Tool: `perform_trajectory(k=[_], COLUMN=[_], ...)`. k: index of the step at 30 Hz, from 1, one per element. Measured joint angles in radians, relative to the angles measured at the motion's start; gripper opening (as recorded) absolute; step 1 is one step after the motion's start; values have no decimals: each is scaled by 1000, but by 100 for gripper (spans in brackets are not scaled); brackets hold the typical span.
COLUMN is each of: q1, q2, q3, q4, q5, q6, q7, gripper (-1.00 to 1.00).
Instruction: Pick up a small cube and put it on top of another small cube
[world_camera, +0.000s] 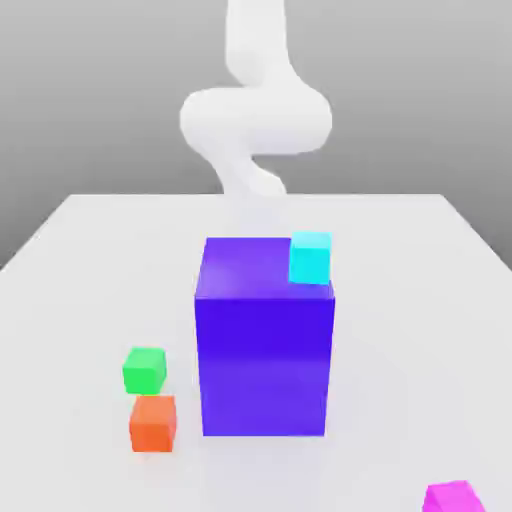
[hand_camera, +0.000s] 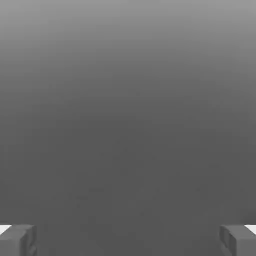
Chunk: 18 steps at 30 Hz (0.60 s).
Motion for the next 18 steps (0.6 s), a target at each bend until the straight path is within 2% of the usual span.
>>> perform_trajectory(k=[10, 18], q1=[-26, -3], q2=[368, 659], q3=[139, 210], q4=[34, 62], q5=[-95, -186], q6=[82, 146], q7=[135, 252], gripper=[0, 0])
